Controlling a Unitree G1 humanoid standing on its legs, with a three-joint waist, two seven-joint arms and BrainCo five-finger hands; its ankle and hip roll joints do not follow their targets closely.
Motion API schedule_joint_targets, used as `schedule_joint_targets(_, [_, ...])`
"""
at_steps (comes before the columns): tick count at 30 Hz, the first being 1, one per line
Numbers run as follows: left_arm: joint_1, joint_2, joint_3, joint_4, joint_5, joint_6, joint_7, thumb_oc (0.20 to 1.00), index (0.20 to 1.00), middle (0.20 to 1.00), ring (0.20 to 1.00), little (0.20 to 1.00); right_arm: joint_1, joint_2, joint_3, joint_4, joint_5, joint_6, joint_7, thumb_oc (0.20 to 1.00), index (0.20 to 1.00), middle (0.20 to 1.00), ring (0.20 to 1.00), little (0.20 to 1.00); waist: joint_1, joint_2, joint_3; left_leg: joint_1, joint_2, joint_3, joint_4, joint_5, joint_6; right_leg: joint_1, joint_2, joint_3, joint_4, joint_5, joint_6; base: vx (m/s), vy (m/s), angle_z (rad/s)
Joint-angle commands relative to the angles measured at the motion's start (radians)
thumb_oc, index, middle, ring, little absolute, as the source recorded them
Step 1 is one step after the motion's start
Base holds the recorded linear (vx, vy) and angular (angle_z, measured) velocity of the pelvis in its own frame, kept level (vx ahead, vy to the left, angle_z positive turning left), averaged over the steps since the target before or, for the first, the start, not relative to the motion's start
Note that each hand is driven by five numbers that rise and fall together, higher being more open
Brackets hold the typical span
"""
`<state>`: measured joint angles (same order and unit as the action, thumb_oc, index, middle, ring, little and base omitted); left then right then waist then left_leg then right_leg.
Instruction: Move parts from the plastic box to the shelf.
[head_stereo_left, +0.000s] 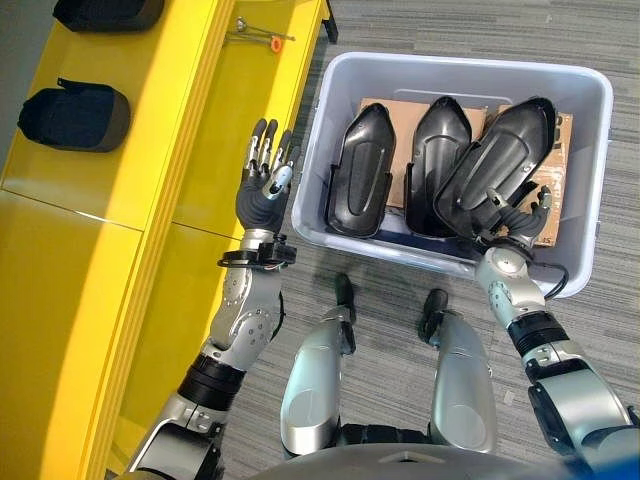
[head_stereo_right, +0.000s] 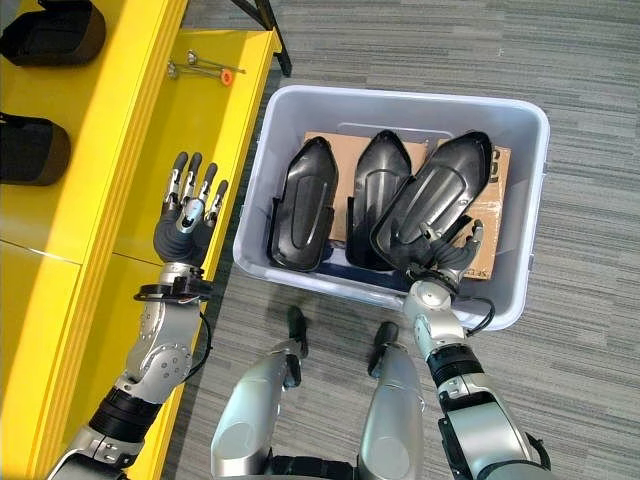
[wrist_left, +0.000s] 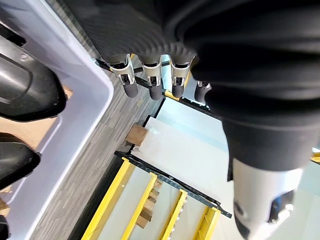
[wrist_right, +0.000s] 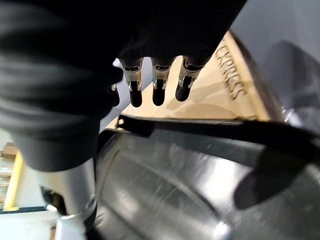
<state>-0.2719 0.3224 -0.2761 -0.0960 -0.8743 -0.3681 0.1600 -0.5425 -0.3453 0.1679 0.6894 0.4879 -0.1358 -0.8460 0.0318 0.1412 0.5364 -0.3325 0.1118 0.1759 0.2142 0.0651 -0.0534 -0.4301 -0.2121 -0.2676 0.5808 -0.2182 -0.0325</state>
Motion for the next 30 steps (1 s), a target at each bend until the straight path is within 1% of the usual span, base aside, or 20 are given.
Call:
schedule_joint_targets(1, [-0.003,0.029,0.008,-0.124,0.047,-0.038,0.016,1.000,1.000,1.000,1.000,1.000,-0.064,0.043,-0.025,0.034,0.073,-0.003,-0.041,1.000,1.000,1.000,1.000,1.000,0.018,-0.022,-0.016,-0.027,-0.018,-0.024,0.043,-0.072,0.036,0.023,-0.023,0.067,-0.021,0.037,0.043,-0.01,-0.070,0.01])
schedule_joint_targets(3, [-0.011,0.035,0.004,-0.126,0.049,-0.027,0.022,1.000,1.000,1.000,1.000,1.000,-0.083,0.040,-0.030,0.071,0.073,0.009,-0.031,1.000,1.000,1.000,1.000,1.000,0.023,-0.022,-0.016,-0.035,-0.019,-0.027,0.048,-0.073,0.036,0.018,-0.023,0.064,-0.015,0.037,0.043,0.00,-0.057,0.09])
schedule_joint_targets(4, [-0.026,0.039,0.002,-0.117,0.047,-0.013,0.018,1.000,1.000,1.000,1.000,1.000,-0.123,0.033,-0.046,0.134,0.153,0.004,-0.049,1.000,1.000,1.000,1.000,1.000,0.034,-0.020,-0.016,-0.052,-0.021,-0.028,0.058,-0.074,0.038,0.006,-0.024,0.061,-0.007,0.035,0.043,0.00,-0.051,0.13])
schedule_joint_targets(5, [-0.028,0.039,0.002,-0.117,0.047,-0.012,0.018,1.000,1.000,1.000,1.000,1.000,-0.125,0.032,-0.046,0.138,0.158,0.003,-0.048,1.000,1.000,1.000,1.000,1.000,0.034,-0.020,-0.016,-0.053,-0.021,-0.028,0.059,-0.074,0.038,0.005,-0.024,0.061,-0.006,0.035,0.043,-0.01,-0.052,0.11])
schedule_joint_targets(7, [-0.032,0.045,0.000,-0.113,0.040,-0.001,0.018,1.000,1.000,1.000,1.000,1.000,-0.129,0.029,-0.071,0.184,0.253,-0.001,-0.051,1.000,1.000,1.000,1.000,1.000,0.039,-0.018,-0.016,-0.066,-0.022,-0.029,0.063,-0.075,0.039,-0.006,-0.022,0.058,-0.001,0.034,0.043,0.00,-0.020,0.04])
schedule_joint_targets(9, [-0.031,0.048,-0.002,-0.110,0.038,-0.003,0.017,1.000,1.000,1.000,1.000,1.000,-0.130,0.027,-0.081,0.201,0.271,0.003,-0.041,1.000,1.000,1.000,1.000,1.000,0.039,-0.016,-0.016,-0.076,-0.021,-0.027,0.067,-0.076,0.041,-0.017,-0.021,0.060,0.003,0.034,0.043,0.03,0.000,0.01])
schedule_joint_targets(10, [-0.028,0.049,-0.005,-0.103,0.036,-0.006,0.014,1.000,1.000,1.000,1.000,1.000,-0.129,0.024,-0.083,0.215,0.293,0.010,-0.027,1.000,1.000,1.000,1.000,1.000,0.038,-0.019,-0.016,-0.066,-0.026,-0.032,0.074,-0.097,0.034,-0.008,-0.023,0.071,0.009,0.014,0.052,0.05,-0.003,0.00])
schedule_joint_targets(11, [-0.030,0.049,-0.006,-0.101,0.036,-0.007,0.012,1.000,1.000,1.000,1.000,1.000,-0.131,0.025,-0.085,0.228,0.296,0.007,-0.013,1.000,1.000,1.000,1.000,1.000,0.039,-0.018,-0.016,-0.073,-0.027,-0.032,0.076,-0.097,0.034,-0.014,-0.023,0.071,0.011,0.014,0.051,0.06,-0.007,0.00])
schedule_joint_targets(13, [-0.027,0.056,-0.006,-0.105,0.030,-0.005,-0.001,1.000,1.000,1.000,1.000,1.000,-0.131,0.022,-0.067,0.244,0.269,0.040,0.025,1.000,1.000,1.000,1.000,1.000,0.043,-0.017,-0.016,-0.089,-0.030,-0.032,0.086,-0.102,0.036,-0.029,-0.023,0.073,0.023,0.009,0.050,0.00,0.000,0.00])
schedule_joint_targets(15, [-0.034,0.058,-0.001,-0.103,0.023,0.000,-0.007,1.000,1.000,1.000,1.000,1.000,-0.147,0.017,-0.047,0.262,0.244,0.064,0.027,1.000,1.000,1.000,1.000,1.000,0.047,-0.017,-0.016,-0.103,-0.029,-0.031,0.092,-0.101,0.038,-0.043,-0.023,0.072,0.027,0.010,0.048,0.00,0.000,0.00])
schedule_joint_targets(16, [-0.039,0.058,0.000,-0.104,0.019,0.009,-0.005,1.000,1.000,1.000,1.000,1.000,-0.159,0.010,-0.031,0.276,0.212,0.107,0.030,1.000,1.000,1.000,1.000,1.000,0.050,-0.017,-0.016,-0.115,-0.030,-0.031,0.099,-0.101,0.039,-0.053,-0.021,0.071,0.035,0.009,0.047,0.00,0.000,0.00])
schedule_joint_targets(17, [-0.042,0.057,0.002,-0.100,0.018,0.010,-0.005,1.000,1.000,1.000,1.000,1.000,-0.164,0.009,-0.024,0.282,0.197,0.125,0.028,1.000,1.000,1.000,1.000,1.000,0.051,-0.017,-0.016,-0.118,-0.030,-0.031,0.101,-0.101,0.039,-0.057,-0.021,0.072,0.037,0.008,0.047,0.00,0.000,0.00])
schedule_joint_targets(22, [-0.052,0.059,0.003,-0.085,0.009,0.010,-0.008,1.000,1.000,1.000,1.000,1.000,-0.183,-0.018,0.040,0.328,0.013,0.262,0.033,1.000,1.000,1.000,1.000,1.000,0.056,-0.018,-0.016,-0.142,-0.029,-0.031,0.112,-0.101,0.040,-0.077,-0.020,0.068,0.048,0.010,0.047,0.00,0.001,0.01])
schedule_joint_targets(23, [-0.052,0.059,0.003,-0.085,0.009,0.010,-0.008,1.000,1.000,1.000,1.000,1.000,-0.183,-0.018,0.040,0.328,0.013,0.262,0.033,1.000,1.000,1.000,1.000,1.000,0.056,-0.018,-0.016,-0.142,-0.029,-0.031,0.112,-0.101,0.040,-0.077,-0.020,0.068,0.048,0.010,0.047,0.00,0.007,0.04])
schedule_joint_targets(24, [-0.053,0.060,-0.002,-0.078,0.007,0.005,-0.008,1.000,1.000,1.000,1.000,1.000,-0.187,-0.027,0.072,0.347,-0.024,0.294,0.035,1.000,1.000,1.000,1.000,1.000,0.058,-0.018,-0.016,-0.153,-0.028,-0.030,0.118,-0.100,0.040,-0.086,-0.020,0.067,0.051,0.011,0.047,-0.01,0.010,0.03])
schedule_joint_targets(26, [-0.052,0.061,-0.004,-0.075,0.004,0.003,-0.005,1.000,1.000,1.000,1.000,1.000,-0.187,-0.030,0.095,0.355,-0.071,0.308,0.037,1.000,1.000,1.000,1.000,1.000,0.060,-0.017,-0.016,-0.160,-0.027,-0.029,0.120,-0.099,0.041,-0.092,-0.019,0.066,0.054,0.012,0.047,0.00,0.000,0.00])
schedule_joint_targets(27, [-0.052,0.066,-0.009,-0.073,-0.005,-0.004,-0.004,1.000,1.000,1.000,1.000,1.000,-0.193,-0.039,0.121,0.362,-0.120,0.309,0.048,1.000,1.000,1.000,1.000,1.000,0.062,-0.017,-0.016,-0.168,-0.027,-0.027,0.123,-0.100,0.043,-0.098,-0.019,0.064,0.055,0.013,0.047,-0.01,0.029,0.03])
schedule_joint_targets(28, [-0.050,0.068,-0.011,-0.068,-0.008,-0.011,-0.012,1.000,1.000,1.000,1.000,1.000,-0.206,-0.042,0.147,0.354,-0.129,0.303,0.038,1.000,1.000,1.000,1.000,1.000,0.067,-0.016,-0.016,-0.176,-0.027,-0.028,0.124,-0.099,0.044,-0.103,-0.019,0.062,0.056,0.013,0.046,0.00,0.000,0.00])
schedule_joint_targets(30, [-0.048,0.068,-0.012,-0.065,-0.009,-0.017,-0.016,1.000,1.000,1.000,1.000,1.000,-0.213,-0.041,0.157,0.348,-0.121,0.290,0.032,1.000,1.000,1.000,1.000,1.000,0.069,-0.015,-0.016,-0.177,-0.028,-0.027,0.122,-0.097,0.045,-0.105,-0.019,0.062,0.056,0.013,0.045,0.00,0.000,0.00])
